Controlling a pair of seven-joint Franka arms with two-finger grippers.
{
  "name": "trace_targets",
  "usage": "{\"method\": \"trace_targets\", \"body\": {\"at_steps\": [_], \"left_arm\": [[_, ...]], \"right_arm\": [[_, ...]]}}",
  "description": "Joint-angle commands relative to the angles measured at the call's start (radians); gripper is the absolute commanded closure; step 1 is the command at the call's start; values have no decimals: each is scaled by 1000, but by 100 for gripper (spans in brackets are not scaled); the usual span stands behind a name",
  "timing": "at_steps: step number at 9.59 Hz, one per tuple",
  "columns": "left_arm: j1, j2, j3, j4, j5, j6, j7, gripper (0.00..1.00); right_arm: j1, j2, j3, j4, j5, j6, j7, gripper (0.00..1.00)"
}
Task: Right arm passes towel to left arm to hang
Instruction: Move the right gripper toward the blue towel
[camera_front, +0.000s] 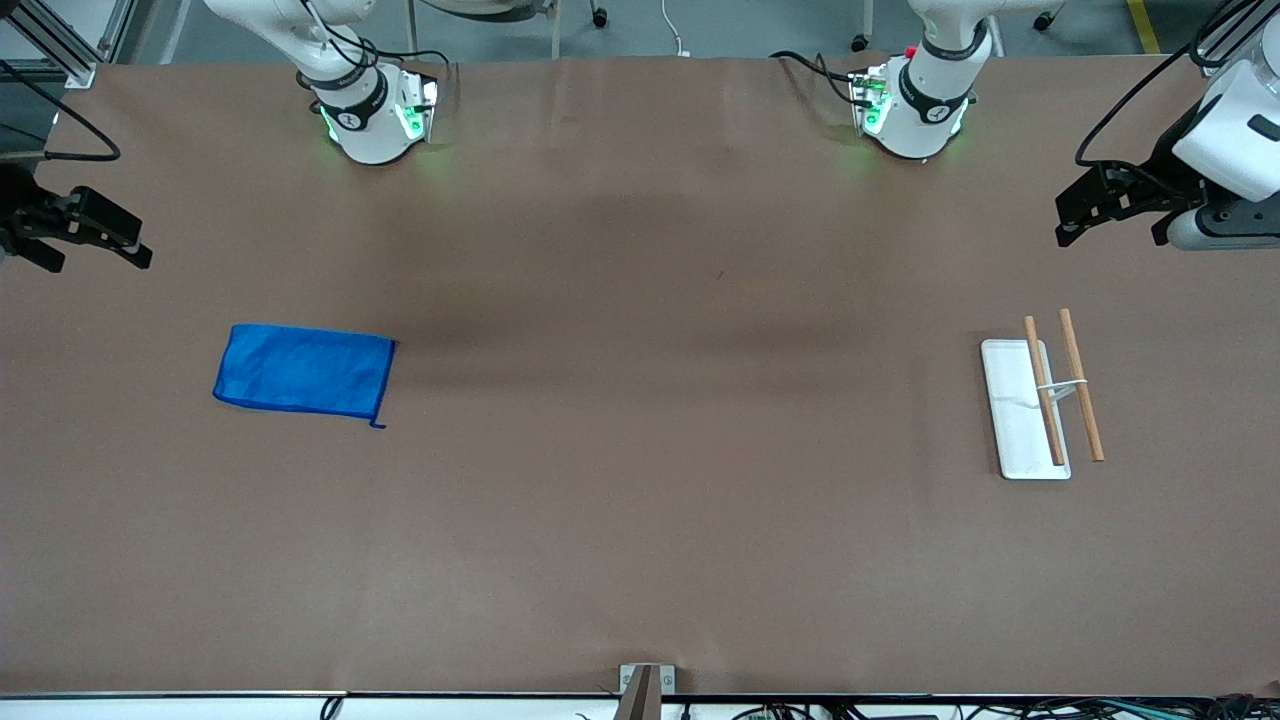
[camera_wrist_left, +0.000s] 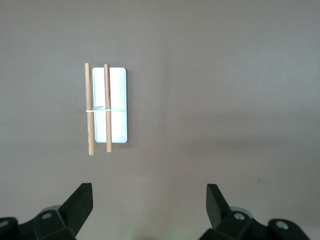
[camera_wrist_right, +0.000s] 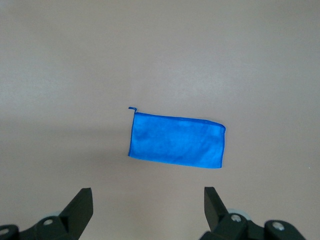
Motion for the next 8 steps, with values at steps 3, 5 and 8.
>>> {"method": "trace_targets", "body": {"at_steps": [3, 5, 8], "left_arm": [[7, 13, -2, -13, 14, 2, 9, 0], [23, 19, -1, -15, 2, 6, 22, 0], [21, 28, -2, -15, 2, 29, 23, 0]], "right_arm": [[-4, -7, 2, -10, 17, 6, -8, 1], [-4, -5, 2, -10, 17, 7, -8, 1], [-10, 8, 1, -9, 17, 11, -10, 1]]}}
